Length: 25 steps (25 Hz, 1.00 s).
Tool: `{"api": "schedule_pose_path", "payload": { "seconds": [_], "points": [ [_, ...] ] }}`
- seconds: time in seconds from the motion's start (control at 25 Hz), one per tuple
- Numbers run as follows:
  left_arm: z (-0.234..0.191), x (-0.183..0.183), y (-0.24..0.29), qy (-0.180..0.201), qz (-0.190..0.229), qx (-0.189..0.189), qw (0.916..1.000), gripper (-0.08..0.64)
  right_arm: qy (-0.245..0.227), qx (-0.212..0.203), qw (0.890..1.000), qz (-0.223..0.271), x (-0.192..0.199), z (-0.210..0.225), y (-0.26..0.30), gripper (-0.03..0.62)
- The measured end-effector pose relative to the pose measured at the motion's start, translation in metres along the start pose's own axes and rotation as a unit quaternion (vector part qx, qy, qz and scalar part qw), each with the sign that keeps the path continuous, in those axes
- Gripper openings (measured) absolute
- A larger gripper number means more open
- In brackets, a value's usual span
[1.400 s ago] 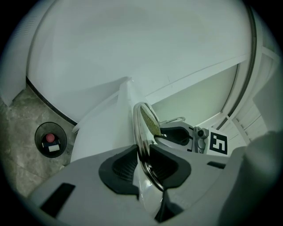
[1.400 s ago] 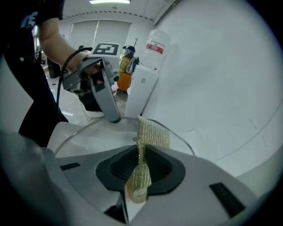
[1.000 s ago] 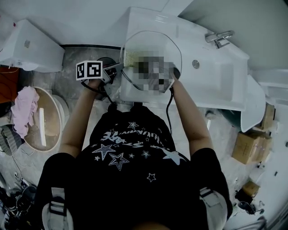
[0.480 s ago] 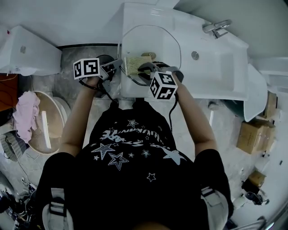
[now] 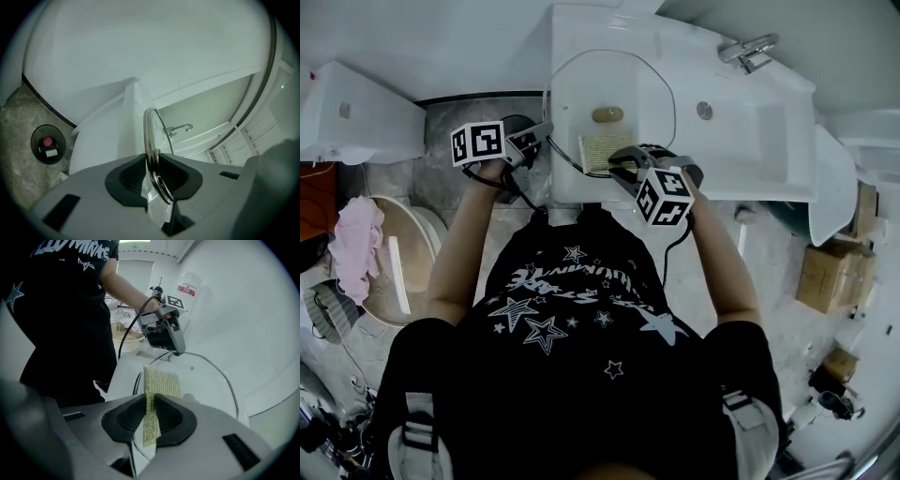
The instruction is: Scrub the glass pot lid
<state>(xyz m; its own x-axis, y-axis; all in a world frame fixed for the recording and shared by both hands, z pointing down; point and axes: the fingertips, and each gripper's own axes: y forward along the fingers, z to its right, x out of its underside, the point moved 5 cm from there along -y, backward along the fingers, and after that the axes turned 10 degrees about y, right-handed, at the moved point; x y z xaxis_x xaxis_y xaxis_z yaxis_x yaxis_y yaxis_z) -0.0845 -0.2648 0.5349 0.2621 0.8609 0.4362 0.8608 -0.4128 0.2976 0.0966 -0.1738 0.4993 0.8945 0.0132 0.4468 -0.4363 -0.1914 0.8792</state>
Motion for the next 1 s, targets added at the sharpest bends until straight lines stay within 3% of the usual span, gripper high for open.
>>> {"api": "schedule_pose_path", "payload": {
  "seconds": [0.24,0.56,1.0],
  "points": [
    [0.001,0.000,-0.001,-0.006,0.006,0.000,1.0000,0.089,0.048,0.028,0.997,0.047,-0.001,0.023,-0.017,0.063],
    [0.000,0.002,-0.001,-0.022,0.027,-0.011,0.9993,0.089,0.065,0.128,0.989,0.041,0.005,0.110,-0.013,0.060],
    [0.005,0.006,-0.006,-0.031,0.086,-0.029,0.9954,0.089,0.017,0.139,0.990,0.024,0.003,0.171,0.015,0.061]
  ]
}}
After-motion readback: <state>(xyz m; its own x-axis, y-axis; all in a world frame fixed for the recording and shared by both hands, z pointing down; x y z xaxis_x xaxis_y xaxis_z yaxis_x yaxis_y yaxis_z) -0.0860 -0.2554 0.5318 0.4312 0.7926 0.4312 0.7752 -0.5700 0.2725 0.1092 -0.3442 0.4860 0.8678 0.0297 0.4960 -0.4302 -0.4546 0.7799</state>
